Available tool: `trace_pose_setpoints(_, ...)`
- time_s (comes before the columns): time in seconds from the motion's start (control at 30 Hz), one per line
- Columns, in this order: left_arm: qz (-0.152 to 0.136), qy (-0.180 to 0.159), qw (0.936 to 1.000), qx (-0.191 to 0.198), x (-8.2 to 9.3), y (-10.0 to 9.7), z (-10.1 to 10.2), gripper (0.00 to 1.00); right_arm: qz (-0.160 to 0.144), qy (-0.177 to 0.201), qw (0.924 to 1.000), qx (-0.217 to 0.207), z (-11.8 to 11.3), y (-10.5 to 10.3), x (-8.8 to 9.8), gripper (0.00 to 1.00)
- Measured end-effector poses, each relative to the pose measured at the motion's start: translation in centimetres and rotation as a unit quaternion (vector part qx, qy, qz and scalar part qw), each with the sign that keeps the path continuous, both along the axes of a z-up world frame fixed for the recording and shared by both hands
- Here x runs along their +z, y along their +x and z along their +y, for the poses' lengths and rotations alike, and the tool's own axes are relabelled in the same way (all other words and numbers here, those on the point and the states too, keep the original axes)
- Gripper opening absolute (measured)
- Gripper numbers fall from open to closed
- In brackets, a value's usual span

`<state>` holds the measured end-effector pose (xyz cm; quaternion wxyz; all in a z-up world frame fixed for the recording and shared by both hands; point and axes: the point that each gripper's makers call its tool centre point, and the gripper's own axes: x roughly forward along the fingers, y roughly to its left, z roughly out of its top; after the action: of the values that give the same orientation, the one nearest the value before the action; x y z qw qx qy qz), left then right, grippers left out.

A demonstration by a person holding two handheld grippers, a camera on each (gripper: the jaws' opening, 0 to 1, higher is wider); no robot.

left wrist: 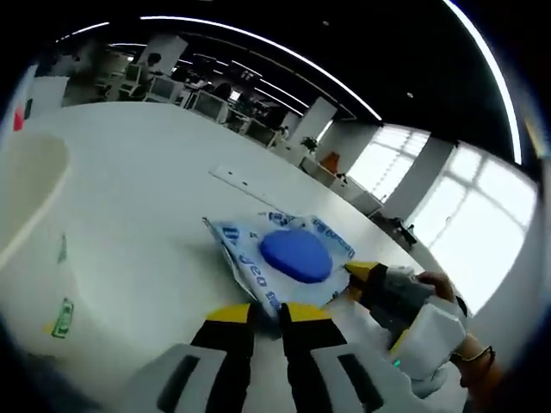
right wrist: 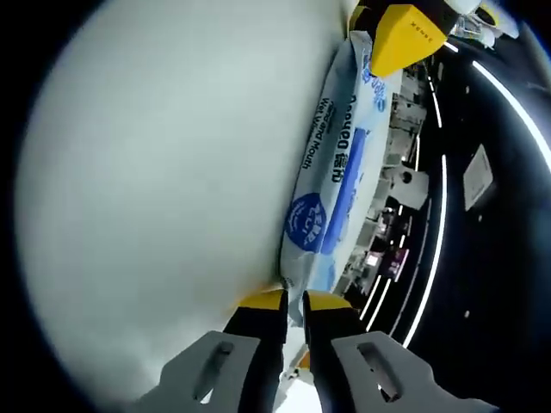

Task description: Arrange the tabletop items into an orderly group along one side of the table until the central work area is clear of visible clutter.

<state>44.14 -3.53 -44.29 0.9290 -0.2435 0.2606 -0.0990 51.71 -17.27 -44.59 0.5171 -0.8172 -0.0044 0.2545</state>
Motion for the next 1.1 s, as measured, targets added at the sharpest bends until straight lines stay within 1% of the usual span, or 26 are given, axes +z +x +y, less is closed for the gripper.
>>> trace_pose_setpoints(0.03,0.000,0.001,1.0000,0.000,-0.1,0.0,-0.1,0.09,-0.001,0.000,1.0000,-0.001,0.0,0.0,0.0,0.02)
trace_pose_setpoints(0.1,-0.001,0.010,1.0000,0.002,0.0,-0.1,0.0,0.06,-0.012,-0.008,0.9999,0.000,0.0,0.1,0.3,0.00)
trace_pose_setpoints(0.17,-0.001,0.013,0.9999,0.003,0.1,0.0,0.0,0.04,-0.011,-0.009,0.9999,0.001,0.1,-0.2,0.3,0.00)
trace_pose_setpoints(0.27,-0.001,0.027,0.9996,0.002,0.0,0.1,0.0,0.02,-0.012,-0.010,0.9999,0.000,0.1,-0.3,0.4,0.00)
trace_pose_setpoints(0.37,0.000,0.030,0.9995,0.002,0.0,0.2,0.0,0.01,-0.014,-0.013,0.9998,0.001,0.1,-0.3,0.4,0.00)
trace_pose_setpoints(0.5,0.000,0.034,0.9994,0.000,0.0,0.4,0.0,0.00,-0.014,-0.014,0.9998,0.000,0.1,-0.3,0.5,0.00)
trace_pose_setpoints(0.63,-0.005,0.045,0.9990,-0.004,0.1,0.3,0.0,0.00,-0.025,-0.016,0.9995,0.001,0.1,-0.3,1.0,0.00)
trace_pose_setpoints(0.9,-0.015,0.057,0.9982,-0.010,0.9,0.1,0.0,0.00,-0.039,-0.023,0.9990,0.003,-0.1,-0.6,1.8,0.00)
trace_pose_setpoints(1.1,-0.020,0.064,0.9977,-0.014,1.5,-0.2,0.1,0.00,-0.046,-0.032,0.9984,0.006,-0.2,-1.3,2.8,0.00)
